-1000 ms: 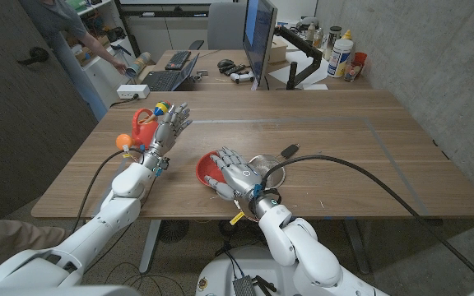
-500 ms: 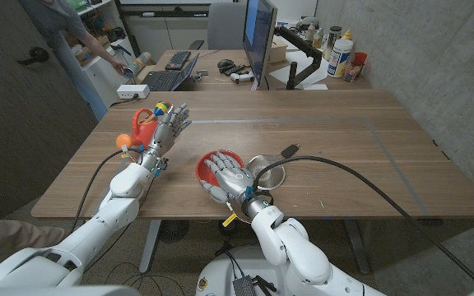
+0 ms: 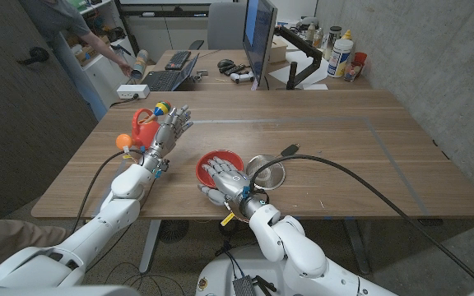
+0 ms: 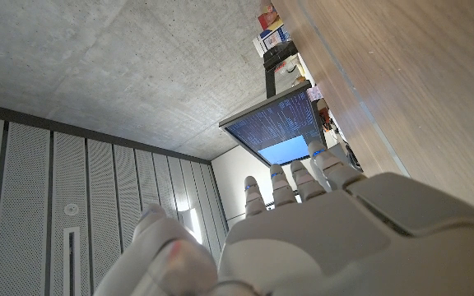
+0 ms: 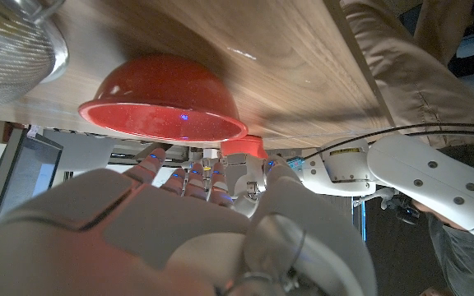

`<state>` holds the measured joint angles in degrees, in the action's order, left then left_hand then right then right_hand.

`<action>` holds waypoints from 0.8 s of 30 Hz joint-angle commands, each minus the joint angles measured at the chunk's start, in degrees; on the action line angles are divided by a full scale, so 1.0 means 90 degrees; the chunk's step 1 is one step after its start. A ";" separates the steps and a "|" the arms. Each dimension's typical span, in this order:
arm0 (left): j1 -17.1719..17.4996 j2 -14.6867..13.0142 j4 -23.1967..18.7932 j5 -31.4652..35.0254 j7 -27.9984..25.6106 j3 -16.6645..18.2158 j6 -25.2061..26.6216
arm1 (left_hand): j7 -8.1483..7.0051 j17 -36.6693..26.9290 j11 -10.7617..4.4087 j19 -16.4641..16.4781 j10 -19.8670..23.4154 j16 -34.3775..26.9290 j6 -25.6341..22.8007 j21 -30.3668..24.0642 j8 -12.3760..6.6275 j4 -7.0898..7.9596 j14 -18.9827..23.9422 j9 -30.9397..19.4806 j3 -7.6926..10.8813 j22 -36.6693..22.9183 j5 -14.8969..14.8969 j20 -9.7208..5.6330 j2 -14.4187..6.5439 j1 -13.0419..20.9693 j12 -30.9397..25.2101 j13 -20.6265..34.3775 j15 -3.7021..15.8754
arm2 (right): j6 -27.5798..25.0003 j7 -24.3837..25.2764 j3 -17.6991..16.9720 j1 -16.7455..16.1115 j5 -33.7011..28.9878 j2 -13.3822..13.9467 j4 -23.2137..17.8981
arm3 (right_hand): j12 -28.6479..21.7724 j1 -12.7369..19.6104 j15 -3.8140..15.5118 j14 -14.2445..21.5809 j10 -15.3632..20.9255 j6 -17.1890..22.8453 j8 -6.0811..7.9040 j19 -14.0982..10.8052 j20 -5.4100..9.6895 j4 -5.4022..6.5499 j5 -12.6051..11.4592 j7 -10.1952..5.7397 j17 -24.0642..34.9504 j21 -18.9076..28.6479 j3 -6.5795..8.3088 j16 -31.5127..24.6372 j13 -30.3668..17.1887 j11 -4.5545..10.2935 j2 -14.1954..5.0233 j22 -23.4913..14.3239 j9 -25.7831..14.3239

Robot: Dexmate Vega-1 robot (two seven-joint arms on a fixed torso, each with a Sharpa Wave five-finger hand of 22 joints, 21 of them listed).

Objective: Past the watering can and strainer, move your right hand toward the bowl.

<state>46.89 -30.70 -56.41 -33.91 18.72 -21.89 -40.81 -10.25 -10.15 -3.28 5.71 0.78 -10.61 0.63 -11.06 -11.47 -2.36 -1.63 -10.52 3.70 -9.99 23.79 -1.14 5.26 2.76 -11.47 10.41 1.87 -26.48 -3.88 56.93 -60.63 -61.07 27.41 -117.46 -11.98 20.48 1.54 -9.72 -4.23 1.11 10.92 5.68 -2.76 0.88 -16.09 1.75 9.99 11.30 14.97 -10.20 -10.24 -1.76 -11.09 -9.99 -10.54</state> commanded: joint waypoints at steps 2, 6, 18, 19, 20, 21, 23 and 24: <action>-0.0226 0.0142 0.0381 0.0081 0.0204 -0.0109 -0.0166 | -0.0024 -0.0013 -0.0046 0.0008 0.0011 -0.0019 0.0025 -0.0030 0.0022 -0.0008 -0.0004 -0.0019 -0.0038 -0.0023 0.0037 -0.0020 0.0012 0.0072 -0.0001 0.0021 0.0313 | 0.0003 -0.0048 0.0024 0.0117 0.0351 0.0135 0.0062 | 0.0004 0.0085 0.0041 -0.0255 -0.0047 -0.0046 -0.0003 0.0025 -0.0014 0.0006 0.0017 -0.0003 0.0017 0.0008 0.0053 -0.0031 -0.0028 0.0021 -0.0024 -0.0026 -0.0007; -0.0166 0.0141 0.0331 0.0060 0.0176 -0.0111 -0.0144 | -0.0020 -0.0013 -0.0051 0.0013 0.0009 -0.0018 0.0022 -0.0032 0.0021 -0.0009 -0.0005 -0.0019 -0.0043 -0.0023 0.0039 -0.0019 0.0012 0.0073 0.0000 0.0021 0.0315 | -0.0021 -0.0056 0.0035 0.0133 0.0407 0.0169 0.0074 | 0.0003 0.0088 0.0039 -0.0254 -0.0046 -0.0050 -0.0004 0.0022 -0.0014 0.0006 0.0021 -0.0005 0.0017 0.0008 0.0064 -0.0031 -0.0028 0.0030 -0.0021 -0.0026 -0.0007; -0.0048 0.0107 0.0193 0.0040 0.0155 -0.0108 -0.0146 | 0.0003 -0.0013 -0.0046 0.0030 0.0013 -0.0018 0.0024 -0.0036 0.0023 -0.0014 -0.0001 -0.0019 -0.0055 -0.0023 0.0045 -0.0034 0.0014 0.0080 -0.0001 0.0021 0.0305 | -0.0108 -0.0023 0.0104 0.0150 0.0412 0.0221 0.0039 | 0.0002 0.0098 0.0038 -0.0258 -0.0046 -0.0056 -0.0003 0.0028 -0.0016 0.0009 0.0036 0.0000 0.0017 0.0005 0.0098 -0.0029 -0.0028 0.0017 -0.0013 -0.0026 -0.0007; -0.0050 0.0107 0.0197 0.0035 0.0159 -0.0107 -0.0144 | 0.0003 -0.0013 -0.0043 0.0030 0.0013 -0.0017 0.0023 -0.0036 0.0023 -0.0014 -0.0003 -0.0019 -0.0055 -0.0023 0.0045 -0.0034 0.0014 0.0081 -0.0001 0.0021 0.0308 | -0.0111 -0.0041 0.0110 0.0159 0.0423 0.0221 0.0047 | 0.0002 0.0099 0.0038 -0.0258 -0.0045 -0.0055 -0.0002 0.0028 -0.0016 0.0010 0.0037 -0.0002 0.0017 0.0005 0.0101 -0.0029 -0.0028 0.0016 -0.0013 -0.0026 -0.0007; -0.0045 0.0105 0.0188 0.0023 0.0162 -0.0105 -0.0129 | 0.0002 -0.0013 -0.0044 0.0030 0.0013 -0.0017 0.0021 -0.0036 0.0022 -0.0014 -0.0002 -0.0019 -0.0056 -0.0023 0.0046 -0.0035 0.0014 0.0081 -0.0001 0.0021 0.0307 | -0.0119 -0.0039 0.0116 0.0163 0.0425 0.0214 0.0059 | 0.0002 0.0100 0.0038 -0.0258 -0.0045 -0.0057 -0.0003 0.0028 -0.0017 0.0010 0.0039 -0.0003 0.0017 0.0005 0.0105 -0.0029 -0.0028 0.0013 -0.0012 -0.0026 -0.0007; -0.0042 0.0106 0.0191 0.0032 0.0150 -0.0103 -0.0142 | 0.0004 -0.0013 -0.0039 0.0030 0.0012 -0.0018 0.0020 -0.0035 0.0022 -0.0015 0.0000 -0.0020 -0.0058 -0.0024 0.0046 -0.0034 0.0014 0.0082 0.0000 0.0021 0.0311 | -0.0119 -0.0041 0.0120 0.0167 0.0434 0.0216 0.0062 | 0.0002 0.0100 0.0039 -0.0259 -0.0045 -0.0057 -0.0002 0.0028 -0.0017 0.0010 0.0040 -0.0004 0.0017 0.0005 0.0108 -0.0029 -0.0028 0.0015 -0.0011 -0.0026 -0.0007; -0.0036 0.0100 0.0192 0.0032 0.0163 -0.0104 -0.0156 | 0.0000 -0.0013 -0.0040 0.0030 0.0012 -0.0017 0.0022 -0.0035 0.0023 -0.0016 -0.0002 -0.0020 -0.0060 -0.0024 0.0048 -0.0034 0.0015 0.0083 0.0000 0.0021 0.0305 | -0.0113 -0.0030 0.0129 0.0174 0.0441 0.0223 0.0066 | 0.0002 0.0101 0.0039 -0.0260 -0.0047 -0.0059 -0.0003 0.0029 -0.0017 0.0011 0.0042 -0.0003 0.0017 0.0004 0.0112 -0.0029 -0.0028 0.0014 -0.0010 -0.0026 -0.0007; -0.0033 0.0100 0.0193 0.0038 0.0155 -0.0103 -0.0163 | 0.0001 -0.0013 -0.0042 0.0030 0.0013 -0.0017 0.0022 -0.0035 0.0023 -0.0016 -0.0001 -0.0020 -0.0061 -0.0024 0.0048 -0.0034 0.0015 0.0084 0.0000 0.0021 0.0304 | -0.0102 -0.0041 0.0132 0.0181 0.0456 0.0232 0.0061 | 0.0002 0.0101 0.0037 -0.0258 -0.0047 -0.0057 -0.0002 0.0029 -0.0018 0.0011 0.0043 -0.0005 0.0017 0.0004 0.0114 -0.0030 -0.0028 0.0011 -0.0009 -0.0026 -0.0007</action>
<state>46.21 -29.74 -54.48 -33.49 20.08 -22.78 -41.92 -10.25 -10.15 -3.29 5.71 0.78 -10.61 0.62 -11.06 -11.47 -2.61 -1.63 -10.52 3.45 -9.99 23.78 -1.13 5.50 2.99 -11.47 10.55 1.86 -27.21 -4.14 57.69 -59.36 -57.64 29.14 -116.90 -11.98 20.71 1.54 -9.72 -4.22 0.80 10.92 5.68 -2.76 0.88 -15.87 1.43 9.99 11.30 15.45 -10.20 -10.25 -1.76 -11.32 -9.99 -10.53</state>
